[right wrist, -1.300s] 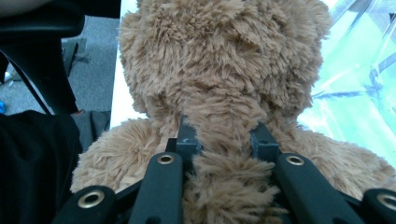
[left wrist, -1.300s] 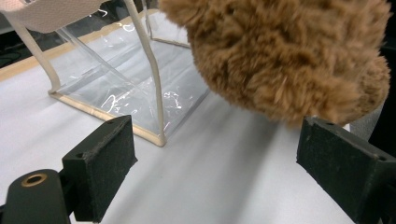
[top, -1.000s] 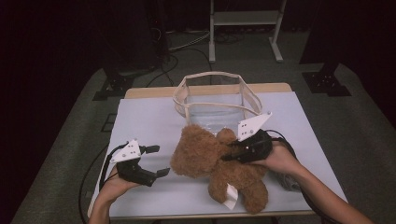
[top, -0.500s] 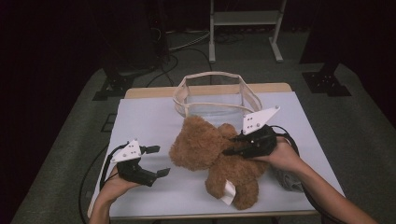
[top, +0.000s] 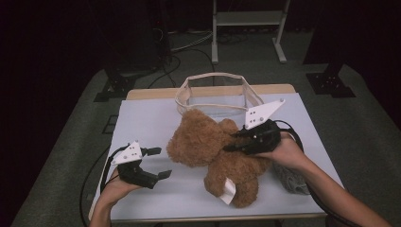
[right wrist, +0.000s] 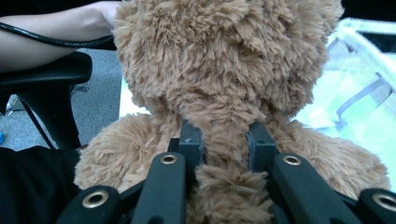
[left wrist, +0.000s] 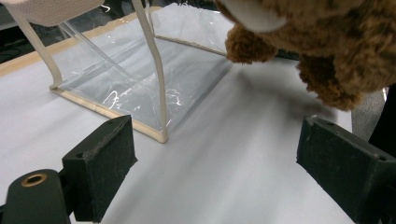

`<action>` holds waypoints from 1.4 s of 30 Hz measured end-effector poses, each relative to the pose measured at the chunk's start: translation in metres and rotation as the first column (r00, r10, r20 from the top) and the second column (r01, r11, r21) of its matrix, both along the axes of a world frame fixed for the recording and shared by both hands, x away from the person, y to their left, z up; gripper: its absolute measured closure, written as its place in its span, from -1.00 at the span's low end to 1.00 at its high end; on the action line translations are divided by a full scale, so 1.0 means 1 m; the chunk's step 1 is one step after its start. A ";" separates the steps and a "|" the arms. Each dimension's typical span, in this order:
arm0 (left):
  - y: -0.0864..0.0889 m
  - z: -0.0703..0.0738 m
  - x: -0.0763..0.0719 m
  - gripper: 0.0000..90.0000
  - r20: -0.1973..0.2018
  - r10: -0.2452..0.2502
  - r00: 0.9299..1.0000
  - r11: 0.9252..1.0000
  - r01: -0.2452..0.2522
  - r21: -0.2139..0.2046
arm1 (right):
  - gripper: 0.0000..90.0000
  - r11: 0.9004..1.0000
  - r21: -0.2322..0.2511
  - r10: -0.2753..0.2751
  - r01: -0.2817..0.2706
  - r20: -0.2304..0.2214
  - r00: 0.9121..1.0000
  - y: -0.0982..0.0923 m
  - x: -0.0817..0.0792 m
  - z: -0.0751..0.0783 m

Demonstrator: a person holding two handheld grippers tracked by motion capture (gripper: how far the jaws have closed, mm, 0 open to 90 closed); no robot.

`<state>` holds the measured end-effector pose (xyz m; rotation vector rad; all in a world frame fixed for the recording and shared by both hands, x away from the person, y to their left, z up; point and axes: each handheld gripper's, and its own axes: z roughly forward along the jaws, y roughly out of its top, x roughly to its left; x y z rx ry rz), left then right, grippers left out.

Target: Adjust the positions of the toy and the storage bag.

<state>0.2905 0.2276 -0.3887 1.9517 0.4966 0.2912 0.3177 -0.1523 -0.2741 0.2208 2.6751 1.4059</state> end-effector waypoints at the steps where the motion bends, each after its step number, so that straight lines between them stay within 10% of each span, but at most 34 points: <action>1: 0.000 0.000 0.000 -0.77 -0.001 0.000 1.000 1.000 0.000 -0.001 | 0.62 1.000 0.001 0.002 -0.002 0.004 1.000 0.001 0.000 0.004; 24: 0.004 0.002 0.001 -0.77 0.006 -0.002 1.000 1.000 0.002 -0.004 | 0.62 0.999 -0.017 0.044 -0.043 0.047 0.998 0.042 0.009 0.124; 42: 0.005 -0.005 0.005 -0.77 -0.016 0.003 1.000 1.000 -0.003 -0.005 | 0.62 1.000 -0.027 0.008 -0.007 0.028 1.000 0.071 0.081 0.185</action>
